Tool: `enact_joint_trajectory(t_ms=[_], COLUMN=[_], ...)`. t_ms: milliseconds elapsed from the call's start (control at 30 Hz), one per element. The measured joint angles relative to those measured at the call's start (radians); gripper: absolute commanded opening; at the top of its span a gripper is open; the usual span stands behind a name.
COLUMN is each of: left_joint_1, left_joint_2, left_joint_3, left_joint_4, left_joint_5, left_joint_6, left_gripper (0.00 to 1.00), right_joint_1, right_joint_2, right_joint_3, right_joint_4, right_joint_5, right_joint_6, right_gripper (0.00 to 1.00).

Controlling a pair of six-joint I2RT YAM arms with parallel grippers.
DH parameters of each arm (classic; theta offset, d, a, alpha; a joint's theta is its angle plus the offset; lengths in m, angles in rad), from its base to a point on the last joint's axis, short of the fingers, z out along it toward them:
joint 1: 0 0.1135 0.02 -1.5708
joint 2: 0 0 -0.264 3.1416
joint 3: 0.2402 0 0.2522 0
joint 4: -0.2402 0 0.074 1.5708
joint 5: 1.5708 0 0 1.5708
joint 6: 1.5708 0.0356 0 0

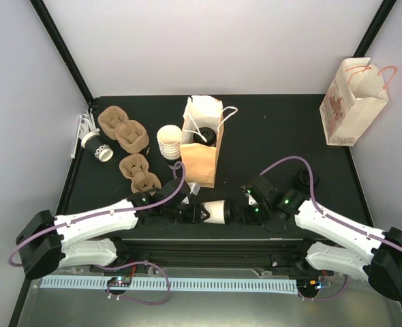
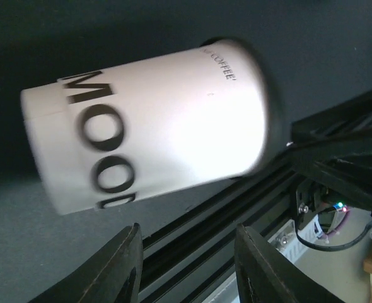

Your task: Pack the takeout coffee

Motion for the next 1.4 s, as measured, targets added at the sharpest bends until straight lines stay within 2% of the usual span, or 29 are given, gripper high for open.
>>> enact_joint_trajectory(t_ms=[100,133,200,233,400,467,633,767,867,1067,1400], left_joint_1=[0.021,0.028,0.038,0.042,0.048,0.053,0.069,0.109,0.135,0.145,0.146], left_joint_2=[-0.003,-0.003,-0.003,-0.003,-0.009,-0.018,-0.024,-0.019,0.007,0.074,0.131], left_joint_3=[-0.006,-0.015,-0.04,-0.051,-0.091,-0.103,-0.12,-0.151,-0.171,-0.173,-0.175], left_joint_4=[-0.011,-0.005,0.002,0.001,0.013,0.036,0.109,0.202,0.256,0.306,0.351], left_joint_5=[-0.002,-0.002,-0.002,-0.002,-0.005,0.001,0.026,0.074,0.113,0.153,0.177], left_joint_6=[0.005,0.007,0.011,0.016,0.047,0.055,0.063,0.06,0.056,0.048,0.043], left_gripper=[0.43,0.43,0.45,0.46,0.53,0.53,0.48,0.44,0.4,0.4,0.32], right_joint_1=[0.0,0.0,0.0,0.0,-0.003,-0.014,-0.105,-0.16,-0.163,-0.164,-0.164], right_joint_2=[0.0,0.0,0.0,0.0,-0.002,-0.003,-0.053,-0.079,-0.068,-0.012,0.017], right_joint_3=[0.06,0.085,0.125,0.14,0.128,0.101,0.029,0.0,-0.01,-0.043,-0.091], right_joint_4=[-0.042,-0.049,-0.059,-0.063,-0.064,-0.059,-0.033,0.012,0.06,0.149,0.236], right_joint_5=[-0.007,-0.008,-0.009,-0.008,0.0,-0.003,-0.03,-0.093,-0.157,-0.25,-0.341], right_joint_6=[-0.016,-0.021,-0.032,-0.048,-0.063,-0.065,-0.075,-0.092,-0.095,-0.084,-0.04], right_gripper=[0.44,0.48,0.64,0.67,0.74,0.74,0.73,0.69,0.66,0.66,0.63])
